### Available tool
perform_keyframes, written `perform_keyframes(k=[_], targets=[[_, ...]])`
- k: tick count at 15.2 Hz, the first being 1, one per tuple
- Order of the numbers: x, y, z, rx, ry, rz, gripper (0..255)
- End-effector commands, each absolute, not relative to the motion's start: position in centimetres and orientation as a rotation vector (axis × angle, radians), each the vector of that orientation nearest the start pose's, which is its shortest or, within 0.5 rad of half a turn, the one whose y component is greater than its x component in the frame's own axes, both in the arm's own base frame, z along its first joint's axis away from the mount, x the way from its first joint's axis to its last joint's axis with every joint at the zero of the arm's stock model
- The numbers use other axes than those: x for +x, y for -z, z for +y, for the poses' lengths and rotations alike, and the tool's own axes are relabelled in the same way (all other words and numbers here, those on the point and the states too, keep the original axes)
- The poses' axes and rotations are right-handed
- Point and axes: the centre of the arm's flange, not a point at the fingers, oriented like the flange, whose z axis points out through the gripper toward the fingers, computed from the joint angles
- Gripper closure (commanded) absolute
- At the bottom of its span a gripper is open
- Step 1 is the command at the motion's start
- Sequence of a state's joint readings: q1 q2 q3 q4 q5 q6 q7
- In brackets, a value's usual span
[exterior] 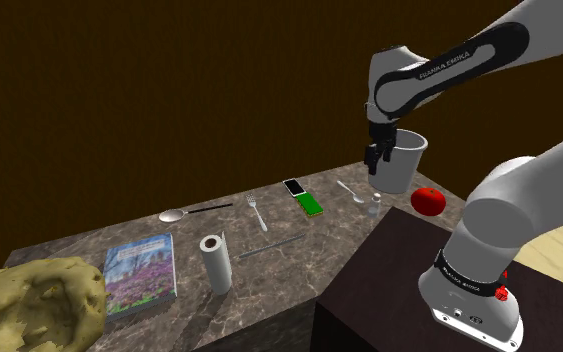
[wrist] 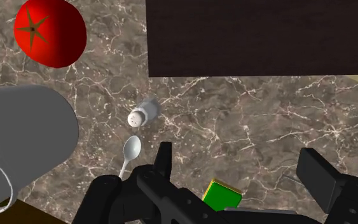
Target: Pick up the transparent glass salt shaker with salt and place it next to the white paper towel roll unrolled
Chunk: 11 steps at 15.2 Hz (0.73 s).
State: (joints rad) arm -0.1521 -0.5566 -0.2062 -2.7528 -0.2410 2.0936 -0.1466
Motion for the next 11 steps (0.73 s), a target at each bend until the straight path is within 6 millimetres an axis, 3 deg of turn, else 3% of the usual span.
perform_keyframes(k=[1,11], targets=[[31.9,-34.2,-14.1,-3.202,-0.187,0.068,0],[33.6,-24.0,-22.0,-3.204,-0.151,0.064,0]])
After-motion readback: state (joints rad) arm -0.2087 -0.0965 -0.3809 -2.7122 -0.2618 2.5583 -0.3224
